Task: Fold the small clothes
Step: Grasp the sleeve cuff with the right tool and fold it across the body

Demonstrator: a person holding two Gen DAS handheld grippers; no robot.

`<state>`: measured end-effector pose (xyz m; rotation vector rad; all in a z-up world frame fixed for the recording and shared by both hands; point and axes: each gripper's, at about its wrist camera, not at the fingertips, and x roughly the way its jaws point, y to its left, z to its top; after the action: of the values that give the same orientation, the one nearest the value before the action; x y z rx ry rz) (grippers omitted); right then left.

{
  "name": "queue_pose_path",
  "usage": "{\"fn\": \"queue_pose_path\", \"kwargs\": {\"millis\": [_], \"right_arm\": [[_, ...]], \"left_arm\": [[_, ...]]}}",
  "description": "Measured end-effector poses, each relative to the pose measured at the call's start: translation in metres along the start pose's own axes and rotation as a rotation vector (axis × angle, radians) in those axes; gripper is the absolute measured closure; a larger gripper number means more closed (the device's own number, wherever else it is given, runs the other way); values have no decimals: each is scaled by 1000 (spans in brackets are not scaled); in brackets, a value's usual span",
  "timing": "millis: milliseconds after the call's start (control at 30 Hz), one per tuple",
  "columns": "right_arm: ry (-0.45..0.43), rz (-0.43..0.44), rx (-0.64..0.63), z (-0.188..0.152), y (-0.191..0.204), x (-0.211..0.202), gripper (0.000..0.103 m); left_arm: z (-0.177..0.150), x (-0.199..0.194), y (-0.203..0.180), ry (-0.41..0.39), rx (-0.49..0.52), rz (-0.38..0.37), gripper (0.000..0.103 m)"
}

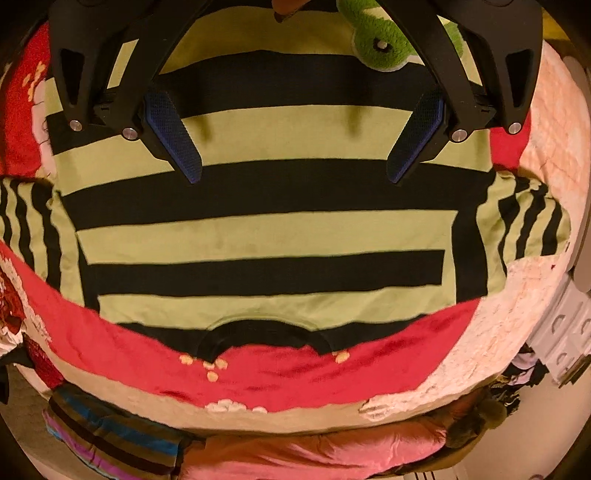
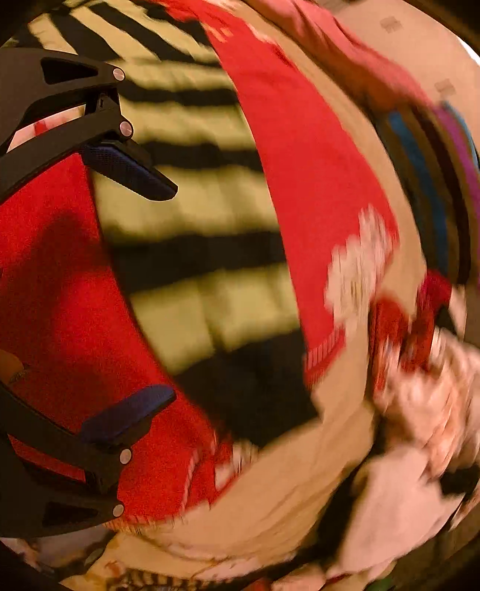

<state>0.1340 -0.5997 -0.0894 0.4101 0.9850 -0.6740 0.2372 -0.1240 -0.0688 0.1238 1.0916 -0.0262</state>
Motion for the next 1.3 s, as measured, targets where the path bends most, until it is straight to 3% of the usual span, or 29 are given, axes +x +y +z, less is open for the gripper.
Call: {"fn": "queue_pose_path", "kwargs": {"millis": [100,333,600,633,733,800,933,1100,1133,1300], "right_arm": [[-29,-55,40,11,-35,5,4],[2,-31,168,31,-90,23,4],[-8,175,187,35,-82,21,4],[0,187,191,35,-81,23,7],[28,211,184,34,-77,34,39],[31,203,170,34,-75,39,42],[15,252,179,33,-74,34,64],[-68,347,152,33,-60,5,74],[-86,370,146,33,-56,-3,81],[-141,478,68,34,-16,-43,83]], "left_arm": [[-7,13,1,33,3,-5,9],[-24,20,-10,61,40,-54,9],[-33,18,-17,58,49,-57,9],[-34,17,-17,55,46,-65,9],[-36,18,-14,52,38,-76,9],[-37,22,-14,54,40,-72,9],[-40,27,-16,53,41,-71,9],[-40,25,-14,36,34,-99,11],[-40,23,-12,29,33,-113,18],[-41,6,-5,-9,34,-170,33]]}}
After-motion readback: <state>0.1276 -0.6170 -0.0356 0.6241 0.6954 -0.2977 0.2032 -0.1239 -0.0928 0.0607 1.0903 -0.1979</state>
